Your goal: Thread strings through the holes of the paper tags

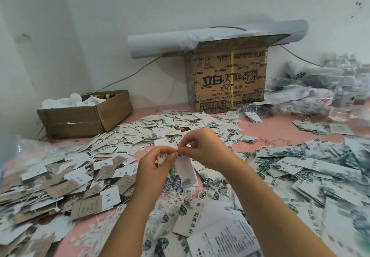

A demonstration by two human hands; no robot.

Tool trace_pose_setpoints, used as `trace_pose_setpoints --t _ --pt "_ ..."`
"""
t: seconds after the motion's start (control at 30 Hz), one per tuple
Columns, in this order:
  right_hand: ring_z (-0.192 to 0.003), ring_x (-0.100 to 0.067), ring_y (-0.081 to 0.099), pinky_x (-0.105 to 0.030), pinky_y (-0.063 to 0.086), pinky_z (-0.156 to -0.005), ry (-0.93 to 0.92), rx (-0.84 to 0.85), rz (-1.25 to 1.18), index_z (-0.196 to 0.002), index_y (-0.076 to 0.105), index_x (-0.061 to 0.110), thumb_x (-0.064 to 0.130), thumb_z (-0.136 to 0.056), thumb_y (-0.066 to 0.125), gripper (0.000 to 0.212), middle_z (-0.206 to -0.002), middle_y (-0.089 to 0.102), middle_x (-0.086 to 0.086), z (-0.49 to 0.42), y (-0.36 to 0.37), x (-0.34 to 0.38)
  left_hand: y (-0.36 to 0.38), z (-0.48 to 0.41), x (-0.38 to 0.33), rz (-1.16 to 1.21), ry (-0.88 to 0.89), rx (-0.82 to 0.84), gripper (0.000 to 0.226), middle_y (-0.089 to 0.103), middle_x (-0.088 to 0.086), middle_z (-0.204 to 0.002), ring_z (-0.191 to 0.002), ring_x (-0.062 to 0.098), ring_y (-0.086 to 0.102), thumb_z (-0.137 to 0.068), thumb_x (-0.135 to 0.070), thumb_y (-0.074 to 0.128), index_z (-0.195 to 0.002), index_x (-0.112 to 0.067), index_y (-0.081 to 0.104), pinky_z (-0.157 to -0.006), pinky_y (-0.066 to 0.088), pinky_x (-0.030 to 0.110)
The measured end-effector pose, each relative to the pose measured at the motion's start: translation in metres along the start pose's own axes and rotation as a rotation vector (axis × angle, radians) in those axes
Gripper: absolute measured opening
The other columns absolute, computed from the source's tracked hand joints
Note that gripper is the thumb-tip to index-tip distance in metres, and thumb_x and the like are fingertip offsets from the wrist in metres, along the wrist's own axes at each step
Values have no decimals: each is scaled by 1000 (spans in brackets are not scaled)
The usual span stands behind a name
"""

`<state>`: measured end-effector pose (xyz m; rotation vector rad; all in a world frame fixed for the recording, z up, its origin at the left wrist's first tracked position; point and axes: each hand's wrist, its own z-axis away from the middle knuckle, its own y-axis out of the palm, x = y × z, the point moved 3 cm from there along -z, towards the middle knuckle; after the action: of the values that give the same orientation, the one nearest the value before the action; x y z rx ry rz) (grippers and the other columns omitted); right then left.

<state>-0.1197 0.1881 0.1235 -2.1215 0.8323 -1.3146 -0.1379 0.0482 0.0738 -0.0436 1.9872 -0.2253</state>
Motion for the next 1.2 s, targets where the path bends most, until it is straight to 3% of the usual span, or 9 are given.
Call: trace_pose_setpoints --t 0.13,0.27,0.37,0.53,0.67,0.97,1.07,1.13,1.2 --pt "-39 15 42 -15 26 -42 76 -99 1 -78 71 17 25 -83 68 10 -36 40 36 -1 -5 -9 1 1 0 32 12 7 32 66 -3 -103 -74 3 65 -86 -11 64 -95 -40 57 -55 49 16" --pt "-36 7 43 -18 27 -42 101 -149 18 -80 74 18 26 -82 69 10 -33 40 32 -1 -4 -11 1 2 -3 94 2 -3 51 65 2 -108 -83 11 66 -87 -12 64 -103 -55 43 -56 49 14" --pt "-36 -4 36 -19 32 -43 84 -205 58 -81 74 19 27 -82 68 10 -36 42 17 -2 -3 -10 1 2 -4 113 -1 -8 59 66 0 -107 -79 5 67 -87 -11 64 -106 -59 37 -57 49 14" --pt "-54 0 45 -23 39 -51 35 -172 92 -89 69 19 27 -89 58 14 -61 52 18 -3 1 -7 3 0 -2 105 -10 -21 47 68 -3 -101 -75 2 66 -88 -15 63 -110 -50 40 -55 48 12" --pt "-83 -16 61 -34 51 -71 37 -167 88 -95 65 16 25 -92 54 15 -89 68 1 -3 2 -6 5 -1 -2 134 -18 -26 38 69 -8 -99 -79 5 68 -88 -15 63 -114 -36 46 -61 52 17" --pt "-67 -11 54 -29 46 -62 -15 -203 89 -93 65 16 23 -92 54 13 -72 60 10 -2 2 -1 7 -2 -3 265 -32 33 17 73 -6 -90 -79 10 69 -92 -17 56 -102 -30 61 -65 56 26" --pt "-55 -3 42 -26 35 -54 -36 -261 104 -92 64 18 24 -91 54 11 -57 43 18 -2 4 0 9 -3 -2 317 -38 52 18 72 -13 -95 -84 -1 66 -94 -23 52 -107 -32 61 -68 53 17" --pt "-57 -8 46 -27 38 -55 -40 -285 118 -93 63 19 26 -92 54 12 -57 44 17 -2 5 2 10 -3 -1 328 -54 65 32 66 -23 -103 -94 -8 58 -93 -29 51 -125 -32 52 -78 47 14" --pt "-62 -13 52 -30 45 -58 -51 -306 113 -95 63 18 27 -92 53 14 -61 49 14 -1 5 5 11 -1 -4 301 -39 90 30 59 -36 -87 -84 -19 52 -94 -28 50 -123 -34 47 -70 41 5"
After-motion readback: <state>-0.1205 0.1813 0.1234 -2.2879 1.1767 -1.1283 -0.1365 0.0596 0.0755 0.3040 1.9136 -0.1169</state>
